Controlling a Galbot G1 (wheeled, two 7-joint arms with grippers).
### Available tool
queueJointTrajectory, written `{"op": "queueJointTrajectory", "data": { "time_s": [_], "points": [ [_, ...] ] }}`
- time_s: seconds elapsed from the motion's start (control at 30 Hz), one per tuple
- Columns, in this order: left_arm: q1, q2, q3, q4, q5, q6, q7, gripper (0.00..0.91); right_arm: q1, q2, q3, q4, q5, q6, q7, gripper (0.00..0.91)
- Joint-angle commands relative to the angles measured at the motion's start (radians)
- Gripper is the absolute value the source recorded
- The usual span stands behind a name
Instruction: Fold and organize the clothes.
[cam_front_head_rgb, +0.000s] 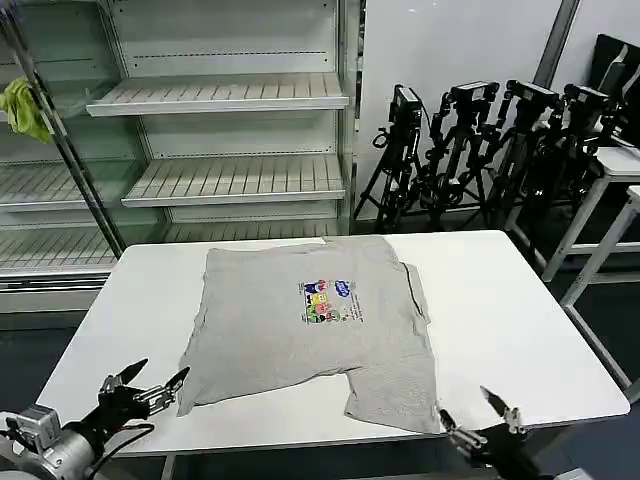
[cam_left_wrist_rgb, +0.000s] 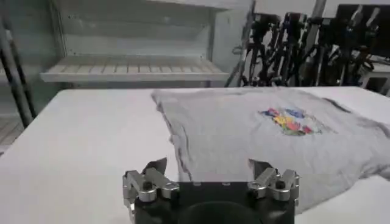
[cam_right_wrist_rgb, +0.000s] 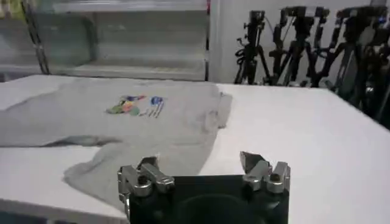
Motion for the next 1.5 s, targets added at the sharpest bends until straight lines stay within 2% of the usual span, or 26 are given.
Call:
{"op": "queueJointTrajectory", "data": {
  "time_s": [0.03, 0.33, 0.73, 1.0, 1.43, 1.5],
  "points": [
    [0.03, -0.004, 0.005, 0.001, 0.012, 0.004, 0.001, 0.907, 0.016, 0.009, -0.078, 0.0, -0.014, -0.002, 0.006, 0.907],
    [0.02, -0.035, 0.055, 0.032, 0.05, 0.001, 0.004, 0.907, 0.029, 0.033, -0.139, -0.042, -0.045, 0.006, 0.007, 0.907],
    [-0.015, -0.071, 0.126, 0.034, 0.096, -0.001, 0.01, 0.907, 0.066, 0.041, -0.158, -0.063, -0.045, 0.01, 0.007, 0.907],
    [-0.056, -0.079, 0.174, 0.051, 0.119, -0.004, 0.014, 0.907, 0.109, 0.061, -0.186, -0.081, -0.055, 0.008, 0.011, 0.907],
    [-0.106, -0.066, 0.221, 0.083, 0.121, -0.003, 0.018, 0.907, 0.153, 0.06, -0.174, -0.095, -0.033, -0.015, 0.02, 0.907],
    [-0.111, -0.065, 0.228, 0.093, 0.122, -0.003, 0.018, 0.907, 0.159, 0.065, -0.181, -0.103, -0.034, -0.017, 0.021, 0.846]
  ]
}}
